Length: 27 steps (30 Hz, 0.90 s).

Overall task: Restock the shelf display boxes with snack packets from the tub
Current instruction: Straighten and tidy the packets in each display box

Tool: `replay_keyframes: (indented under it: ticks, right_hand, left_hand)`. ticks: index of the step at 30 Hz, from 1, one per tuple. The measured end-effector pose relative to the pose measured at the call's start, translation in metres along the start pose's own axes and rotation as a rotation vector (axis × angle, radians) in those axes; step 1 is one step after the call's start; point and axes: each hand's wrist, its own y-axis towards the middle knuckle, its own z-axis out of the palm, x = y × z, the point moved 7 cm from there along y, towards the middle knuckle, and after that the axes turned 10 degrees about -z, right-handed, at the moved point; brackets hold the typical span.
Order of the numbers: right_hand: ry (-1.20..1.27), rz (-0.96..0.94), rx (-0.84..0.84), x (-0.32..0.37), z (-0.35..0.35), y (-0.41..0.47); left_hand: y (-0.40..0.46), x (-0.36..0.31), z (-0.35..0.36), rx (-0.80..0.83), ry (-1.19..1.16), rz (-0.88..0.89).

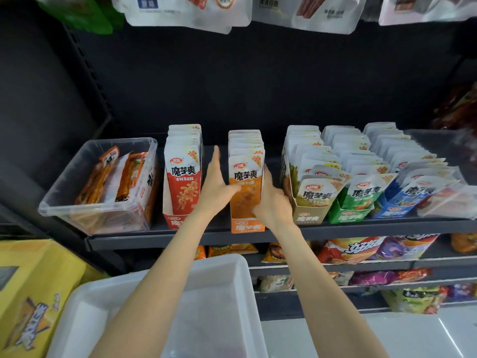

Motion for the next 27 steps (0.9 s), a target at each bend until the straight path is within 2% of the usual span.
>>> replay_keyframes:
  ticks: [2,4,8,10,15,17,20,27]
  right_hand:
    - [-0.086,-0.001,-0.022,0.004,-0.005,0.000]
    - [-0.066,-0.042,-0.076,0.009,-0.008,0.002]
    - [0.228,-0.146,-0.162,0.016,-0.018,0.019]
    - [0.251,-0.168,-0.177,0.019,-0.026,0.027]
    - [0.285,-0.163,-0.134,0.017,-0.019,0.027]
    - [0.334,-0.128,-0.112,0.013,-0.015,0.026]
    - [0.364,-0.102,-0.087,0.012,-0.013,0.027]
    - [0.321,-0.087,-0.148,0.011,-0.013,0.029]
  left_hand:
    - [-0.001,0.000,0.002,0.021,0.029,0.021]
    - [0.000,-0.006,0.005,0.031,0.054,0.068]
    - [0.008,-0.014,0.017,0.084,0.032,0.111]
    - [0.012,-0.013,0.017,0.050,-0.020,0.111]
    - [0.019,-0.028,-0.001,-0.156,-0.051,0.202]
    - [0.030,-0.042,-0.004,-0.136,-0.017,0.235]
    - [0.050,-0.052,-0.007,-0.065,-0.066,0.160]
    - [0.065,-0.059,-0.001,-0.195,0.008,0.223]
